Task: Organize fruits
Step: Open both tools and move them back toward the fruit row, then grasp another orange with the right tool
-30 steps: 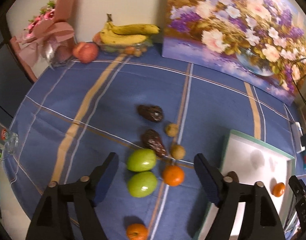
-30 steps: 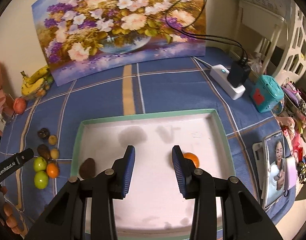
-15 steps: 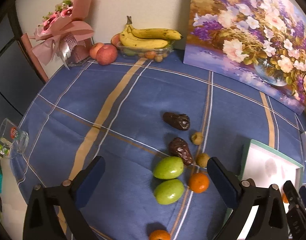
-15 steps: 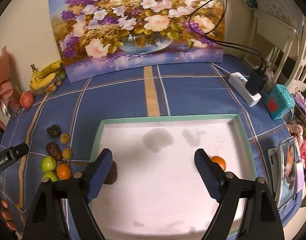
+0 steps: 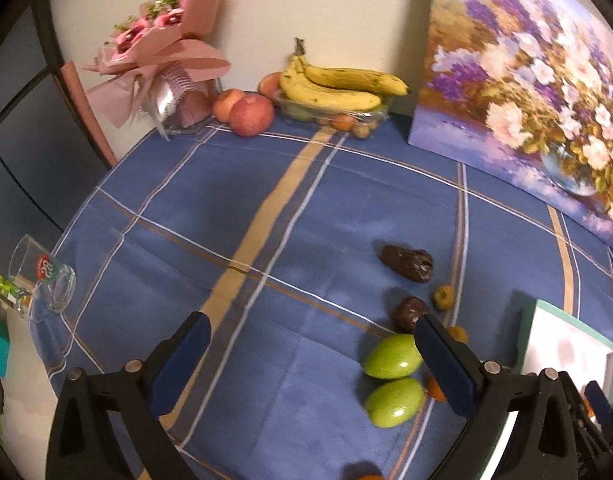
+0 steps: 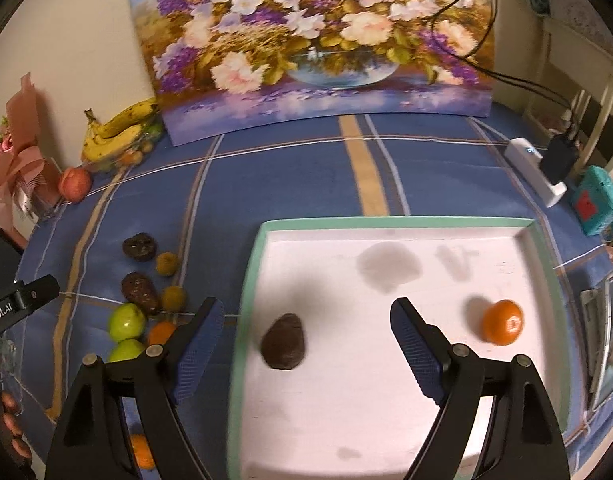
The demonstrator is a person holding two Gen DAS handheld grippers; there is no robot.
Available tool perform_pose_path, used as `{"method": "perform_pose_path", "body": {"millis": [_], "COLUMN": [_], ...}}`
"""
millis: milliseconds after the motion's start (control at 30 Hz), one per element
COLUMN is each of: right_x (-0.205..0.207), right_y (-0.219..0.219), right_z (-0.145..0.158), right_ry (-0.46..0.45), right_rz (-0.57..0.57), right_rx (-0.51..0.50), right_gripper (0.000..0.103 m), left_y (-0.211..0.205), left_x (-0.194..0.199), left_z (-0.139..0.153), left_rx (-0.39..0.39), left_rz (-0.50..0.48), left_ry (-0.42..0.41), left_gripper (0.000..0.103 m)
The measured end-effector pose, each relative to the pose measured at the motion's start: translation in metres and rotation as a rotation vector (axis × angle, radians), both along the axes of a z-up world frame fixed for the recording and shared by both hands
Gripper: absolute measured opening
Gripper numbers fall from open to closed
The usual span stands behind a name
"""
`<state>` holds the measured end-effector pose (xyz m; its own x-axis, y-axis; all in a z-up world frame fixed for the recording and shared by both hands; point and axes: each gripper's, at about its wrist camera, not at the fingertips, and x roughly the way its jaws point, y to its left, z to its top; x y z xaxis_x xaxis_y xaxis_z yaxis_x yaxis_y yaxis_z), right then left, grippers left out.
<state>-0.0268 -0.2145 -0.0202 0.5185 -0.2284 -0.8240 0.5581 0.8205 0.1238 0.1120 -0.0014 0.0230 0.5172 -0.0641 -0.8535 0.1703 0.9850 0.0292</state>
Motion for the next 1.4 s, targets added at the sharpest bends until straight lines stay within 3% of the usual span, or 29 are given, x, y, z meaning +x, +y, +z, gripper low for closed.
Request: {"method": "perform_pose_path", "body": {"millis": [633,867,1200,1400], "right_x": [0.034,0.045,0.052,0.058], "right_y": [0.051,0.063,0.050,0.057], "right_z": [-0.011,-0.019,-0.029,-0.034], "right_ry": [-0.075,-0.041,-0.005,0.006], "right_rz": [0.134,0.195,0.185,0.215], "right_rx": [0.015,0.042,0.108,0.083], "right_gripper": [0.086,0.086,0.086,0.086], "left_y": [0.041,0.049,0.026,0.026], "left_x": [0.022,0.027,0.035,0.042], "left_z": [-0.005,-0.008,-0.035,-0.057], "left_rx": [-0.052,-0.093,-0.111,-0.053], "left_rz": [0.053,0.038,-0.065,-0.014], "left_ry": [0.013,0.001,0.122,0.159], "left_gripper": [0.103,0.103,0.103,0.103]}}
